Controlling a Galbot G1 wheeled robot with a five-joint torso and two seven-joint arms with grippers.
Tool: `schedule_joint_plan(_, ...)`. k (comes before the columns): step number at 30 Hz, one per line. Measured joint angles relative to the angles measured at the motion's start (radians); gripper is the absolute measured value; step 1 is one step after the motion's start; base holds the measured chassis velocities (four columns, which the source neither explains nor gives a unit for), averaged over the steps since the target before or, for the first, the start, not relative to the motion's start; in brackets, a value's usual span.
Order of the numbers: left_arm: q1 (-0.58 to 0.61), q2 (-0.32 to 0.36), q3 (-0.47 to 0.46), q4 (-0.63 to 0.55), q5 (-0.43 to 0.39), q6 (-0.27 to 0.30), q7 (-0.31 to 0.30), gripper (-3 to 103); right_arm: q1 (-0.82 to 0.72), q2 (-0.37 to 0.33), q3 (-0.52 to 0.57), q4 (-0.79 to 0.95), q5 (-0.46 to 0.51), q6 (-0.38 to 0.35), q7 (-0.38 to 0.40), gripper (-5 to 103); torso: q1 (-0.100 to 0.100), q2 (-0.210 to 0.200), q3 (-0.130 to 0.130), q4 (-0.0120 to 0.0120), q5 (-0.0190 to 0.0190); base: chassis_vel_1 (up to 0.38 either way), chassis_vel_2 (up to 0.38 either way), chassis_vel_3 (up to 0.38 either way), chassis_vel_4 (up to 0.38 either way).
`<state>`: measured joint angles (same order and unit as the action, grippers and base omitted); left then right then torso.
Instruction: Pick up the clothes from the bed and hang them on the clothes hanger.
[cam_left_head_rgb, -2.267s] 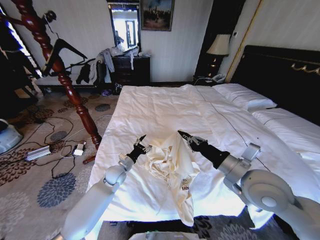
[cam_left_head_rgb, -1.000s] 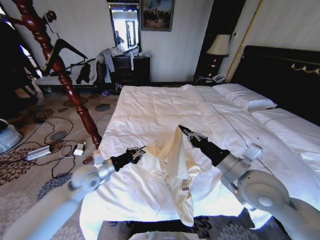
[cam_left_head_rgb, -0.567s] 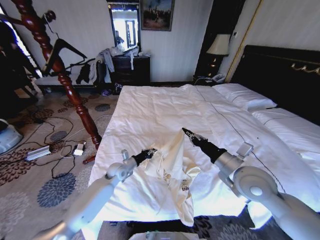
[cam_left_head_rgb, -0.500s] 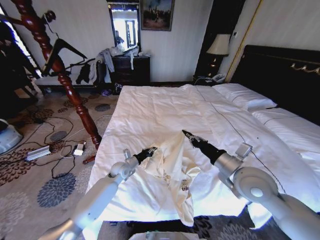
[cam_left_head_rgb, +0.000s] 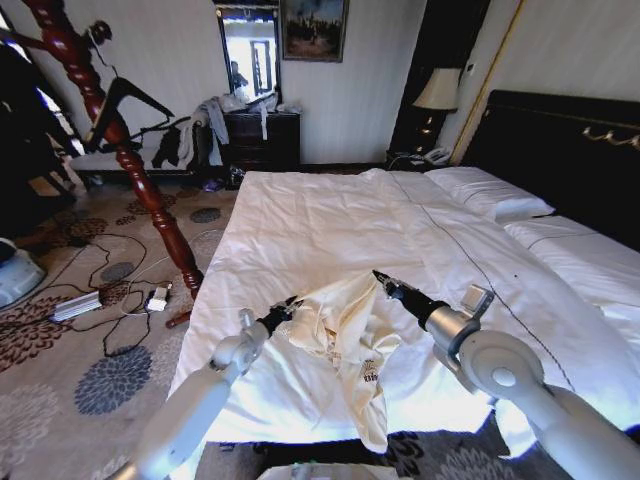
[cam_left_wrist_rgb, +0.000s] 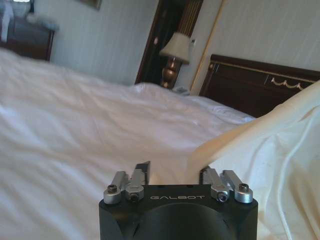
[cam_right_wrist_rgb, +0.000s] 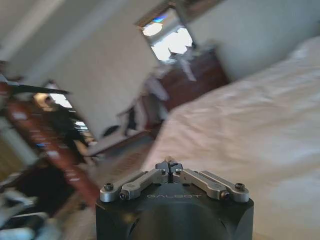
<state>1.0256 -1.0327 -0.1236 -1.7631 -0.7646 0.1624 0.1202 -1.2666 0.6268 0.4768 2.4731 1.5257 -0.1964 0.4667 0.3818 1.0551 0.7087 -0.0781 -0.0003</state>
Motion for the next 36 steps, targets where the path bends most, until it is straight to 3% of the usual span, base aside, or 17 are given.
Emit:
schedule_joint_plan(2,0.011,0.009,-0.009,-0.023,0.009,-0.004,0.000,51,-0.004,-0.003,0.002,0.011,0.000,0.005,-0.006,0,0.000,0.000,0.000,0.0001,0.0000,0.000,0.000,0.000,0.000)
schedule_joint_plan(5,0.083,0.060,-0.049,-0.168,0.089,-0.055,0.030,67,-0.008,-0.014,0.008,0.028,-0.003,0.027,-0.039,0,0.000,0.000,0.000,0.0001,0.0002,0.000,0.000,0.000,0.000)
schedule_joint_plan(6,0.083,0.060,-0.049,-0.168,0.089,-0.055,0.030,67,-0.008,-0.014,0.008,0.028,-0.003,0.027,-0.039,0,0.000,0.000,0.000,0.0001,0.0002,0.000,0.000,0.000,0.000)
schedule_joint_plan(8,0.131,0.082,-0.053,-0.229,0.142,-0.096,0.069,72,-0.008,-0.018,0.011,0.029,-0.006,0.032,-0.051,0,0.000,0.000,0.000,0.0003,0.0003,0.000,0.000,0.000,0.000)
schedule_joint_plan(9,0.171,0.094,-0.051,-0.263,0.188,-0.137,0.110,83,-0.011,-0.021,0.014,0.029,-0.008,0.034,-0.054,0,0.000,0.000,0.000,0.0002,0.0003,0.000,0.000,0.000,0.000)
schedule_joint_plan(10,0.194,0.098,-0.046,-0.278,0.217,-0.159,0.137,83,-0.014,-0.023,0.015,0.029,-0.009,0.036,-0.056,0,0.000,0.000,0.000,0.0003,0.0003,0.000,0.000,0.000,0.000)
schedule_joint_plan(13,0.235,0.098,-0.032,-0.291,0.281,-0.201,0.189,93,-0.018,-0.026,0.019,0.029,-0.011,0.039,-0.057,0,0.000,0.000,0.000,0.0004,0.0003,0.000,0.000,0.000,0.000)
schedule_joint_plan(15,0.264,0.081,-0.013,-0.271,0.375,-0.254,0.235,99,-0.019,-0.031,0.024,0.029,-0.013,0.049,-0.065,0,0.000,0.000,0.000,0.0003,0.0002,0.000,0.000,0.000,0.000)
schedule_joint_plan(19,0.268,0.064,-0.008,-0.237,0.425,-0.270,0.237,100,-0.015,-0.036,0.031,0.029,-0.012,0.059,-0.074,0,0.000,0.000,0.000,0.0002,0.0002,0.000,0.000,0.000,0.000)
schedule_joint_plan(21,0.263,0.043,-0.015,-0.189,0.442,-0.271,0.194,100,-0.007,-0.039,0.041,0.029,-0.006,0.074,-0.088,0,0.000,0.000,0.000,0.0002,0.0002,0.000,0.000,0.000,0.000)
schedule_joint_plan(23,0.246,0.012,-0.044,-0.129,0.421,-0.256,0.101,100,-0.005,-0.044,0.047,0.028,-0.003,0.093,-0.104,0,0.000,0.000,0.000,0.0002,0.0002,0.000,0.000,0.000,0.000)
schedule_joint_plan(24,0.246,0.012,-0.044,-0.129,0.421,-0.256,0.101,100,-0.005,-0.044,0.047,0.028,-0.003,0.093,-0.104,0,0.000,0.000,0.000,0.0002,0.0002,0.000,0.000,0.000,0.000)
schedule_joint_plan(27,0.211,-0.007,-0.089,-0.065,0.386,-0.238,0.013,100,0.000,-0.042,0.040,0.028,-0.004,0.105,-0.120,0,0.000,0.000,0.000,0.0001,0.0000,0.000,0.000,0.000,0.000)
schedule_joint_plan(36,0.126,-0.006,-0.186,0.013,0.236,-0.162,-0.108,100,0.007,-0.018,0.016,0.028,-0.021,0.105,-0.130,0,0.000,0.000,0.000,0.0002,0.0001,0.000,0.000,0.000,0.000)
